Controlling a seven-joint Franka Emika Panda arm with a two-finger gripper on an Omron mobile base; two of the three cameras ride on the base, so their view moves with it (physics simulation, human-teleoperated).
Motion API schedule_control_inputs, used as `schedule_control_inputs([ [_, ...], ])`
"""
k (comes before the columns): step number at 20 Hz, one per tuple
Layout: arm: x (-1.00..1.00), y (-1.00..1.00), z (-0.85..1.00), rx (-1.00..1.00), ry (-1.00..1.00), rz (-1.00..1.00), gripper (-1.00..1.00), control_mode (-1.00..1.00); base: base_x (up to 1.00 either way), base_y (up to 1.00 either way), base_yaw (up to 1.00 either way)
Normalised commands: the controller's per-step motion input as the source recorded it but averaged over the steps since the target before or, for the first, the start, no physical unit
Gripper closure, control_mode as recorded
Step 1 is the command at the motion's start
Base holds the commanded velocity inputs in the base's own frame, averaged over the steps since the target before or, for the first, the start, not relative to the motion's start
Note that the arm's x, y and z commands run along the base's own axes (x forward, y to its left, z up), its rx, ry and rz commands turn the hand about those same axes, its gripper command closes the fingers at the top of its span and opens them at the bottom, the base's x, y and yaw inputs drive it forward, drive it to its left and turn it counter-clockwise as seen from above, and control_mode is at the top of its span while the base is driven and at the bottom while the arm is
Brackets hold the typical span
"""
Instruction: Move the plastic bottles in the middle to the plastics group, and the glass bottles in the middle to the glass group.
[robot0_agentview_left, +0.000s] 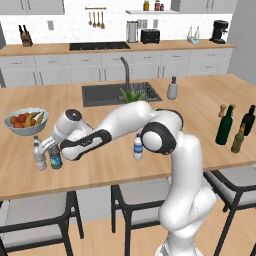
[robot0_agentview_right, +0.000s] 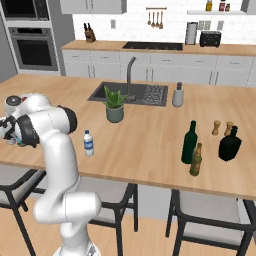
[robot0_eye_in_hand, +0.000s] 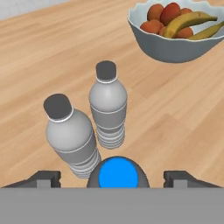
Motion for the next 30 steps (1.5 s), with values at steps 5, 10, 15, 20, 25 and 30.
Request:
schedule_control_inputs([
  [5, 0.00, 0.00, 0.00, 0.00, -0.01, 0.00, -1.00, -1.00, 0.00, 0.00, 0.00],
  [10, -0.28, -0.47, 0.17, 0.00, -0.09, 0.00, -1.00, -1.00, 0.00, 0.00, 0.00],
  [15, -0.31, -0.82, 0.28, 0.00, 0.00, 0.00, -1.00, -1.00, 0.00, 0.00, 0.00],
  [20, -0.05, -0.78, 0.47, -0.01, 0.09, -0.05, -1.00, -1.00, 0.00, 0.00, 0.00],
  [25, 0.00, -0.65, 0.73, 0.00, 0.25, -0.15, -1.00, -1.00, 0.00, 0.00, 0.00],
  [30, -0.01, -0.89, 0.35, 0.00, 0.22, -0.21, -1.00, -1.00, 0.00, 0.00, 0.00],
])
